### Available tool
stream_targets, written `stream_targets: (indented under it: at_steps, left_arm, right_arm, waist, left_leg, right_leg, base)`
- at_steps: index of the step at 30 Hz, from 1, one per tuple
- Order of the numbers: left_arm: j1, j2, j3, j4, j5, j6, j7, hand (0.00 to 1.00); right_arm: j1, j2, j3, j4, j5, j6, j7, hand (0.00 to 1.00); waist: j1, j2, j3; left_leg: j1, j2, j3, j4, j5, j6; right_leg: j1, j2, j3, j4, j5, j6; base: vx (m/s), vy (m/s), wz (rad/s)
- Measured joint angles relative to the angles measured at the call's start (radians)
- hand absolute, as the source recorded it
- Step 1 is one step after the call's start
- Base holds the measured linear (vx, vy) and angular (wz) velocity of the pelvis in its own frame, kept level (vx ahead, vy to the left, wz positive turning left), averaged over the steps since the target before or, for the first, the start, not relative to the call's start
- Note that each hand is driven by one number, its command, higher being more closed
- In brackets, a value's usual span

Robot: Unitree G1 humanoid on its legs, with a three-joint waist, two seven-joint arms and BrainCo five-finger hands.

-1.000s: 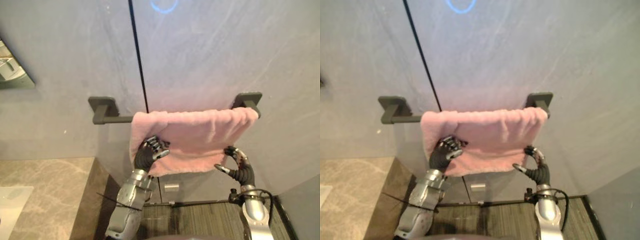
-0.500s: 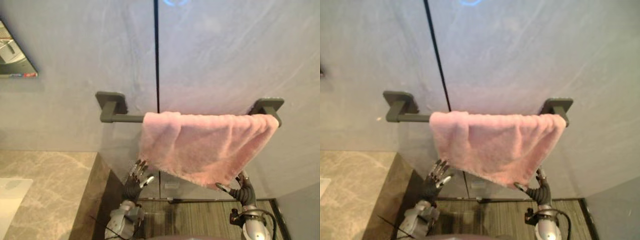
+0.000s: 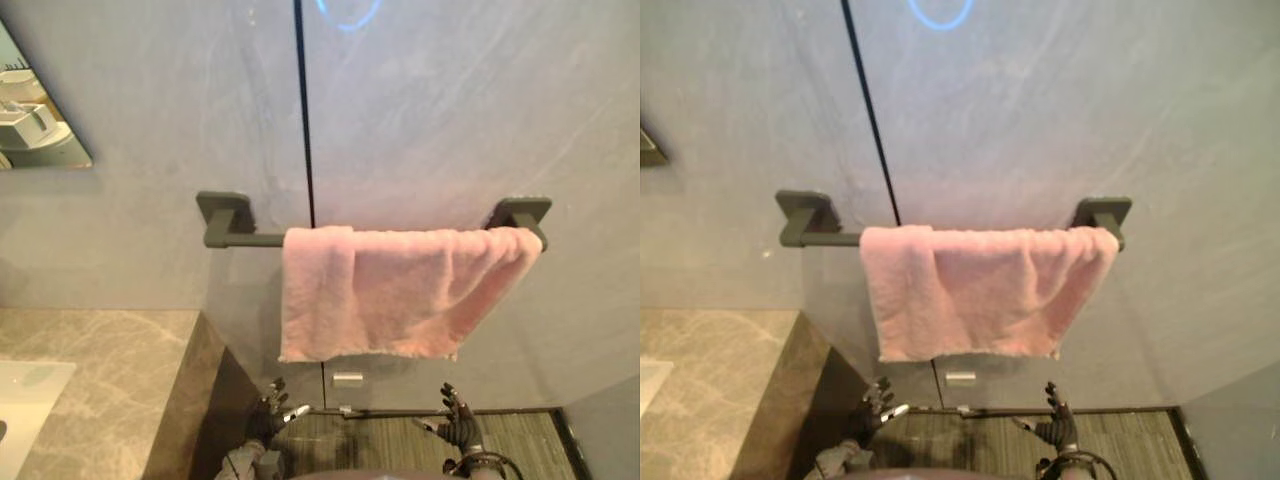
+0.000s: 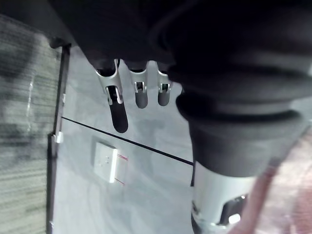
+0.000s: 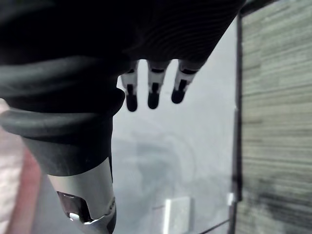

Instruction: Organize washtable

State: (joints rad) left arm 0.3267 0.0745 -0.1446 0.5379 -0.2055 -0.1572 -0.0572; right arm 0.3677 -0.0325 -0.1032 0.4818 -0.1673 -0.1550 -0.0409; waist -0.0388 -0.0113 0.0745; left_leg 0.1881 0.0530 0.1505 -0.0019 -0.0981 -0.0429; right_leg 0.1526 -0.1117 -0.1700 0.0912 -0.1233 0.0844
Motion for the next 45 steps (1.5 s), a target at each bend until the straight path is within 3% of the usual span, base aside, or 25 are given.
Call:
stream_targets:
  at_steps: [9,18,21,22,25,29,31,32,34,36,39,42,43,44,45]
  left_arm:
    - [-0.046,0.019,0.029,0.184,0.138,0.017,0.061,0.00]
    - [-0.116,0.026,0.039,0.297,0.180,0.021,0.083,0.00]
    - [-0.124,0.026,0.049,0.302,0.181,0.021,0.086,0.00]
    - [-0.143,0.025,0.059,0.311,0.181,0.021,0.089,0.00]
    - [-0.189,0.033,0.063,0.330,0.181,0.024,0.105,0.00]
    - [-0.220,0.034,0.061,0.335,0.204,0.027,0.116,0.00]
    - [-0.236,0.035,0.060,0.335,0.221,0.027,0.125,0.00]
    - [-0.237,0.040,0.064,0.335,0.222,0.027,0.128,0.00]
    - [-0.228,0.053,0.071,0.336,0.223,0.027,0.133,0.00]
    - [-0.222,0.033,0.077,0.339,0.221,0.028,0.147,0.00]
    - [-0.253,-0.009,0.079,0.376,0.218,0.027,0.151,0.00]
    - [-0.266,-0.025,0.067,0.376,0.214,0.021,0.154,0.00]
    - [-0.264,-0.028,0.067,0.375,0.212,0.021,0.156,0.00]
    - [-0.268,-0.028,0.069,0.376,0.212,0.020,0.162,0.00]
    - [-0.267,-0.026,0.069,0.377,0.213,0.021,0.166,0.00]
  right_arm:
    - [-0.070,-0.018,-0.002,0.184,0.000,0.015,0.000,0.00]
    - [-0.133,-0.035,0.008,0.297,-0.001,0.030,0.001,0.00]
    - [-0.179,-0.059,0.044,0.331,-0.003,0.035,0.001,0.00]
    - [-0.210,-0.062,0.045,0.341,-0.003,0.038,0.000,0.00]
    - [-0.265,-0.058,0.058,0.354,-0.003,0.048,-0.002,0.00]
    - [-0.250,-0.055,0.075,0.353,0.000,0.048,-0.002,0.00]
    - [-0.249,-0.055,0.075,0.348,0.000,0.049,0.000,0.00]
    - [-0.242,-0.054,0.075,0.349,0.000,0.050,0.003,0.00]
    - [-0.248,-0.054,0.080,0.350,0.000,0.052,0.004,0.00]
    - [-0.288,-0.075,0.090,0.348,0.000,0.050,0.003,0.00]
    - [-0.322,-0.097,0.114,0.348,0.000,0.051,0.003,0.00]
    - [-0.309,-0.093,0.113,0.360,-0.001,0.050,0.000,0.00]
    - [-0.306,-0.094,0.113,0.361,-0.002,0.050,-0.002,0.00]
    - [-0.306,-0.092,0.110,0.366,-0.002,0.050,-0.004,0.00]
    - [-0.313,-0.091,0.109,0.367,-0.002,0.050,-0.005,0.00]
  waist:
    - [-0.002,-0.006,0.001]
    - [-0.001,-0.012,0.005]
    - [0.000,-0.011,0.010]
    - [0.000,-0.005,0.024]
    - [0.000,-0.022,0.074]
    - [-0.002,-0.024,0.075]
    - [-0.006,-0.021,0.077]
    - [-0.003,-0.038,0.064]
    - [-0.001,-0.057,0.040]
    - [0.025,-0.014,0.021]
    - [0.024,0.029,0.036]
    - [0.021,0.035,0.078]
    - [0.026,0.035,0.081]
    - [0.028,0.028,0.089]
    - [0.027,0.030,0.090]
  left_leg:
    - [0.014,0.003,-0.006,-0.054,0.035,-0.014]
    - [0.000,0.003,0.024,-0.062,0.035,-0.014]
    - [-0.038,0.003,0.051,-0.057,0.035,-0.013]
    - [-0.069,0.006,0.058,-0.040,0.035,-0.013]
    - [-0.125,0.005,0.046,0.009,0.035,-0.013]
    - [-0.155,-0.004,-0.039,0.020,0.035,-0.008]
    - [-0.182,-0.009,-0.089,0.032,0.048,-0.005]
    - [-0.192,-0.014,-0.125,0.045,0.058,-0.018]
    - [-0.233,-0.016,-0.169,0.079,0.068,-0.038]
    - [-0.308,0.035,-0.183,0.091,0.085,-0.070]
    - [-0.399,0.091,-0.265,0.127,0.125,-0.112]
    - [-0.403,0.111,-0.284,0.109,0.207,-0.112]
    - [-0.395,0.112,-0.266,0.043,0.303,-0.120]
    - [-0.392,0.110,-0.215,0.031,0.313,-0.118]
    - [-0.397,0.101,-0.185,0.070,0.284,-0.101]
  right_leg:
    - [-0.007,0.018,0.003,-0.029,0.021,-0.010]
    - [-0.021,0.026,0.031,-0.079,0.055,-0.009]
    - [-0.084,0.027,0.052,-0.057,0.062,-0.010]
    - [-0.134,0.026,0.064,-0.006,0.058,-0.012]
    - [-0.230,0.017,0.093,0.127,0.032,-0.013]
    - [-0.255,-0.006,0.169,0.247,-0.039,0.009]
    - [-0.292,-0.013,0.249,0.364,-0.098,-0.002]
    - [-0.315,-0.018,0.306,0.459,-0.127,0.001]
    - [-0.339,-0.025,0.352,0.493,-0.150,0.012]
    - [-0.342,0.035,0.366,0.408,-0.164,0.003]
    - [-0.341,0.090,0.291,0.342,-0.171,-0.013]
    - [-0.297,0.109,0.183,0.343,-0.171,-0.055]
    - [-0.298,0.109,0.140,0.328,-0.155,-0.093]
    - [-0.298,0.100,0.102,0.302,-0.134,-0.117]
    - [-0.300,0.090,0.083,0.295,-0.125,-0.127]
  base:
    - [-0.05,-0.028,-0.01]
    - [-0.01,-0.011,-0.11]
    - [-0.01,-0.004,-0.30]
    - [-0.06,-0.009,-0.26]
    - [-0.07,-0.004,0.02]
    - [-0.06,-0.004,0.60]
    - [-0.02,-0.079,0.99]
    - [0.02,-0.262,1.08]
    - [0.00,-0.316,0.77]
    - [-0.09,-0.296,0.16]
    - [-0.18,-0.239,0.48]
    - [-0.21,-0.207,1.12]
    - [-0.26,-0.173,0.98]
    - [-0.26,-0.153,0.87]
    - [-0.24,-0.118,0.82]
